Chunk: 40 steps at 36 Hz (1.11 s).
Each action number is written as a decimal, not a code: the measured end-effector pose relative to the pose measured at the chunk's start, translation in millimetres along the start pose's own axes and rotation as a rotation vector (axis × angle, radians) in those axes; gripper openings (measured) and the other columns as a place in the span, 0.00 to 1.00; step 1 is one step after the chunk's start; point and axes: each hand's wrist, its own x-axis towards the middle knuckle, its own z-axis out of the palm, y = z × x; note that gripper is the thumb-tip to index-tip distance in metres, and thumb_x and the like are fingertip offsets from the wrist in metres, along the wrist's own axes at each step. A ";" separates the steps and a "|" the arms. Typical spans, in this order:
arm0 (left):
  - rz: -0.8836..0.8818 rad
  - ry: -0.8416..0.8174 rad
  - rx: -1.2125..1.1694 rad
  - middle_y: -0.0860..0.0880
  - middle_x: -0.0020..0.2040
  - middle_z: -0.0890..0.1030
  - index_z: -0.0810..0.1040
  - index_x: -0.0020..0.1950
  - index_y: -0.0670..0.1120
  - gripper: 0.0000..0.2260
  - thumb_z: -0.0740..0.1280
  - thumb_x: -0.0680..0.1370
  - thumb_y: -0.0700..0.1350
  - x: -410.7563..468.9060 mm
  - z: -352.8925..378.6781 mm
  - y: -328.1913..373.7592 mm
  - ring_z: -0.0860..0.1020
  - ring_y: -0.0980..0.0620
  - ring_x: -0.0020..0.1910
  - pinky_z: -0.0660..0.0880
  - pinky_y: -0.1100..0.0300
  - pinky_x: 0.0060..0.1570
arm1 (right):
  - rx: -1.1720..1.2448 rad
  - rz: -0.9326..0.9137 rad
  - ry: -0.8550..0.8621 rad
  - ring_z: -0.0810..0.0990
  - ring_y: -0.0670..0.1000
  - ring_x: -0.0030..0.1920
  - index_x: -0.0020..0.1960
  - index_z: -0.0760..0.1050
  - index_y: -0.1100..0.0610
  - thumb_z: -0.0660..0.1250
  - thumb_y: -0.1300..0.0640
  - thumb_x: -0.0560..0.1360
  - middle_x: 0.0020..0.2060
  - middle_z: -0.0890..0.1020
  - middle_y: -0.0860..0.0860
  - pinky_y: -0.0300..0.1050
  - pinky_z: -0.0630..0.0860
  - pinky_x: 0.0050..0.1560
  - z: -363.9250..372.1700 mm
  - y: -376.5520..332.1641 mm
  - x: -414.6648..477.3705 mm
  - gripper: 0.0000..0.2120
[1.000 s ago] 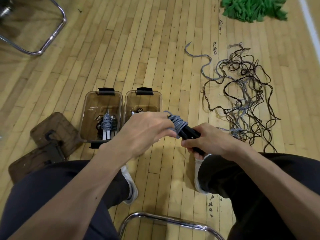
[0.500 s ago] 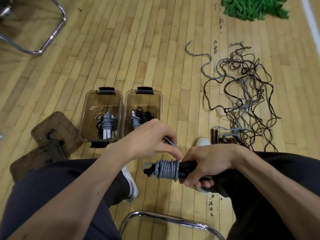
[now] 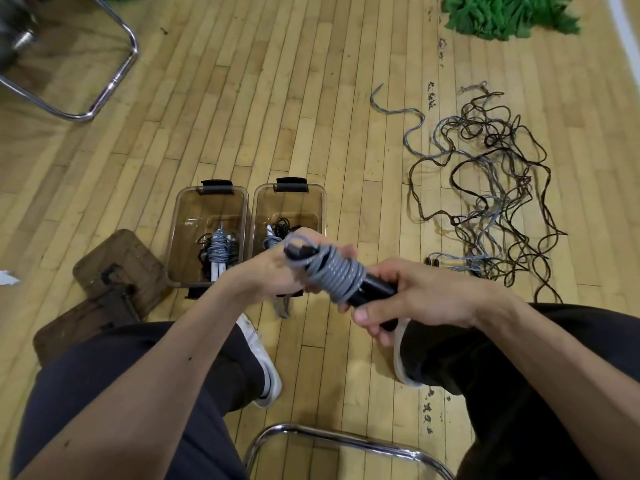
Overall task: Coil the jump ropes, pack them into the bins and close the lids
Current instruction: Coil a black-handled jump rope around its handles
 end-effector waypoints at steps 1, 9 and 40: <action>-0.035 0.027 0.021 0.57 0.34 0.75 0.75 0.38 0.52 0.13 0.65 0.79 0.36 0.6 1.1 -1.4 0.71 0.63 0.32 0.71 0.73 0.33 | 0.019 -0.021 0.044 0.79 0.51 0.36 0.57 0.75 0.66 0.67 0.64 0.79 0.35 0.78 0.52 0.46 0.79 0.43 -0.2 -0.4 0.3 0.09; -0.082 0.172 -0.014 0.54 0.26 0.71 0.74 0.42 0.43 0.13 0.55 0.84 0.38 7.4 3.2 -3.8 0.68 0.56 0.26 0.67 0.63 0.30 | 0.177 -0.005 0.236 0.79 0.51 0.36 0.62 0.73 0.68 0.69 0.65 0.78 0.35 0.79 0.53 0.45 0.77 0.40 -5.7 1.2 4.4 0.15; 0.039 0.141 0.530 0.51 0.34 0.77 0.73 0.38 0.57 0.13 0.62 0.83 0.54 0.4 10.5 -3.3 0.74 0.55 0.32 0.72 0.55 0.36 | -0.047 0.138 0.716 0.78 0.45 0.30 0.52 0.76 0.61 0.69 0.61 0.80 0.37 0.80 0.53 0.38 0.77 0.34 -18.4 21.5 22.4 0.04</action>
